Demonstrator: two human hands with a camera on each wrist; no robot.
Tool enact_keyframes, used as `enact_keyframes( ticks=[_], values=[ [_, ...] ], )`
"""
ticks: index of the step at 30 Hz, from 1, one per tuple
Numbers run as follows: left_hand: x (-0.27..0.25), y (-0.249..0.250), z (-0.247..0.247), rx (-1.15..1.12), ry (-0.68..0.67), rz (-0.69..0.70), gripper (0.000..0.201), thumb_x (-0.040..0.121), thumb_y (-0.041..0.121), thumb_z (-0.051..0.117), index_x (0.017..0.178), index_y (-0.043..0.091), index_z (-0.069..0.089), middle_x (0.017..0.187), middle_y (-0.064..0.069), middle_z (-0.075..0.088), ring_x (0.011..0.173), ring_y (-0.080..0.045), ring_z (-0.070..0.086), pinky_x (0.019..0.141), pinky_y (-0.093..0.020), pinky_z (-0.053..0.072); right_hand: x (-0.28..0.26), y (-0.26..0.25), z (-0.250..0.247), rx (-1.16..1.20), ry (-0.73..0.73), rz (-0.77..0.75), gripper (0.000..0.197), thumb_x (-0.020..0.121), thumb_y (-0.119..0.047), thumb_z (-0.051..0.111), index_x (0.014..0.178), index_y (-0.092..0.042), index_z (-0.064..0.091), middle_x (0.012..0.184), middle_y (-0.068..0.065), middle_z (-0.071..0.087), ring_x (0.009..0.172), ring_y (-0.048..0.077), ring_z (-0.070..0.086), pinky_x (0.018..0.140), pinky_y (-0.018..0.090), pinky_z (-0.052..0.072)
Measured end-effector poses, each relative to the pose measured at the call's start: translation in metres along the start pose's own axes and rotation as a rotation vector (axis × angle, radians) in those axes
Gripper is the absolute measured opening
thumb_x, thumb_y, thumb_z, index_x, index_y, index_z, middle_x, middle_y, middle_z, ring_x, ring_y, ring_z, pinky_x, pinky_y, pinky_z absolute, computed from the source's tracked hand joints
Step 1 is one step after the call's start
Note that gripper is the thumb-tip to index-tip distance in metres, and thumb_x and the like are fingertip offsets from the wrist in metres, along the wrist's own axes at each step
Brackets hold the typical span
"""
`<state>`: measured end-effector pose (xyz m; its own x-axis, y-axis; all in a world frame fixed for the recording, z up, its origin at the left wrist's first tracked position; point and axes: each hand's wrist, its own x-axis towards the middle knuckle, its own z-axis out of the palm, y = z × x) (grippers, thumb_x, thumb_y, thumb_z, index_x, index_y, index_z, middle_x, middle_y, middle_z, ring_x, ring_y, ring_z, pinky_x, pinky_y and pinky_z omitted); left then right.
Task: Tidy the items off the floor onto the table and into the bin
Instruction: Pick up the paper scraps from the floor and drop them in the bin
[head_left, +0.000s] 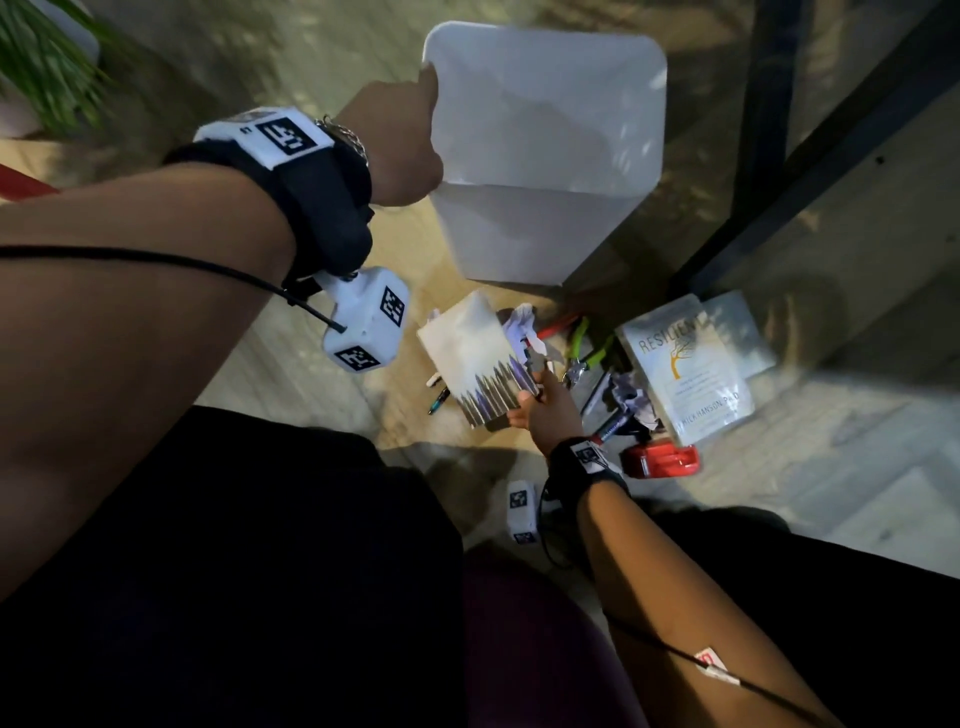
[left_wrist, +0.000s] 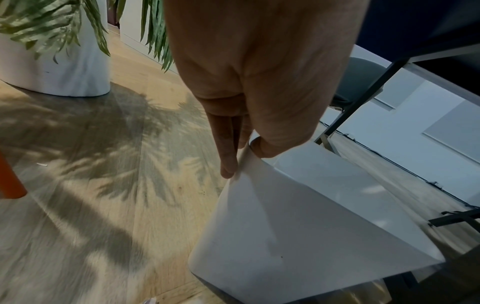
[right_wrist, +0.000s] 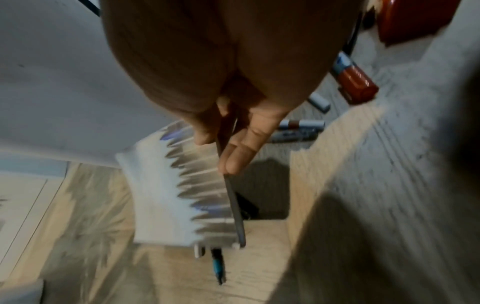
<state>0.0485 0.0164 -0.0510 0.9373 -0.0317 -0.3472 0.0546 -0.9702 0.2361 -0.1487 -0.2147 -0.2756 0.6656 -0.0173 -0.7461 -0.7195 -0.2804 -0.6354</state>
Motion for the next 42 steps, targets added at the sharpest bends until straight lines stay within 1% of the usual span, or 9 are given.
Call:
enact_keyframes(
  ticks=[6, 11, 16, 19, 24, 28, 31, 37, 42],
  values=[
    [0.000, -0.001, -0.001, 0.015, -0.010, -0.007, 0.084, 0.090, 0.012, 0.056, 0.160, 0.006, 0.009, 0.129, -0.022, 0.057, 0.118, -0.042, 0.053, 0.088, -0.045, 0.045, 0.003, 0.022, -0.017, -0.349, -0.100, -0.034, 0.029, 0.103, -0.011, 0.052, 0.130, -0.016, 0.060, 0.099, 0.012, 0.068, 0.071, 0.025, 0.069, 0.078, 0.048, 0.065],
    [0.001, -0.002, 0.001, -0.008, -0.009, -0.005, 0.082, 0.091, 0.012, 0.055, 0.159, 0.006, 0.010, 0.127, -0.022, 0.057, 0.116, -0.041, 0.053, 0.080, -0.040, 0.041, 0.010, 0.024, -0.012, -0.563, 0.090, -0.033, 0.043, 0.093, -0.011, 0.055, 0.134, -0.024, 0.061, 0.128, 0.015, 0.070, 0.112, 0.036, 0.069, 0.098, 0.042, 0.056],
    [0.002, -0.002, 0.002, -0.016, 0.001, -0.001, 0.081, 0.091, 0.012, 0.054, 0.159, 0.004, 0.010, 0.125, -0.022, 0.058, 0.114, -0.041, 0.054, 0.078, -0.039, 0.040, 0.033, -0.008, 0.006, -0.597, 0.018, -0.234, 0.057, 0.094, -0.009, 0.061, 0.146, -0.030, 0.054, 0.155, 0.016, 0.040, 0.134, 0.029, 0.048, 0.117, 0.033, 0.037],
    [0.001, -0.001, 0.001, -0.018, 0.007, -0.002, 0.081, 0.092, 0.012, 0.053, 0.159, 0.004, 0.009, 0.127, -0.022, 0.057, 0.116, -0.040, 0.053, 0.080, -0.039, 0.040, 0.054, -0.022, 0.021, -0.679, -0.075, -0.255, 0.059, 0.093, -0.020, 0.065, 0.149, -0.031, 0.052, 0.163, 0.010, 0.029, 0.111, 0.018, 0.044, 0.107, 0.016, 0.028],
    [0.001, -0.001, 0.002, -0.013, 0.004, -0.005, 0.081, 0.092, 0.013, 0.052, 0.160, 0.005, 0.007, 0.131, -0.021, 0.056, 0.120, -0.040, 0.051, 0.084, -0.039, 0.041, 0.072, -0.037, 0.015, -0.695, -0.006, -0.237, 0.052, 0.097, -0.020, 0.062, 0.146, -0.007, 0.054, 0.146, 0.020, 0.053, 0.135, 0.033, 0.053, 0.115, 0.037, 0.041],
    [0.003, 0.000, 0.001, -0.008, 0.010, -0.006, 0.082, 0.092, 0.014, 0.052, 0.160, 0.004, 0.007, 0.130, -0.021, 0.056, 0.119, -0.040, 0.052, 0.081, -0.038, 0.039, 0.063, -0.039, 0.003, -0.695, 0.116, -0.307, 0.024, 0.091, -0.012, 0.059, 0.109, -0.006, 0.075, 0.115, 0.019, 0.073, 0.109, 0.037, 0.069, 0.095, 0.041, 0.054],
    [0.002, 0.000, 0.002, -0.014, 0.005, -0.003, 0.083, 0.092, 0.015, 0.052, 0.160, 0.004, 0.006, 0.129, -0.022, 0.057, 0.119, -0.041, 0.052, 0.081, -0.038, 0.039, 0.052, -0.038, 0.005, -0.683, 0.147, -0.380, 0.031, 0.087, -0.005, 0.063, 0.112, -0.020, 0.074, 0.132, 0.015, 0.062, 0.119, 0.032, 0.063, 0.104, 0.038, 0.051],
    [0.002, -0.002, 0.002, -0.026, -0.007, -0.011, 0.084, 0.092, 0.016, 0.053, 0.160, 0.006, 0.005, 0.131, -0.020, 0.056, 0.119, -0.040, 0.052, 0.079, -0.036, 0.037, 0.059, -0.023, 0.035, -0.869, 0.028, -0.460, 0.047, 0.084, -0.016, 0.068, 0.130, -0.024, 0.072, 0.158, 0.024, 0.041, 0.128, 0.047, 0.057, 0.105, 0.051, 0.052],
    [0.001, -0.001, 0.002, -0.016, 0.002, 0.011, 0.081, 0.093, 0.015, 0.051, 0.159, 0.002, 0.006, 0.129, -0.021, 0.057, 0.118, -0.041, 0.052, 0.078, -0.035, 0.034, 0.073, -0.016, 0.035, -0.864, -0.052, -0.389, 0.062, 0.080, -0.056, 0.049, 0.127, -0.023, 0.072, 0.149, 0.017, 0.054, 0.139, 0.039, 0.044, 0.115, 0.041, 0.040]
  ],
)
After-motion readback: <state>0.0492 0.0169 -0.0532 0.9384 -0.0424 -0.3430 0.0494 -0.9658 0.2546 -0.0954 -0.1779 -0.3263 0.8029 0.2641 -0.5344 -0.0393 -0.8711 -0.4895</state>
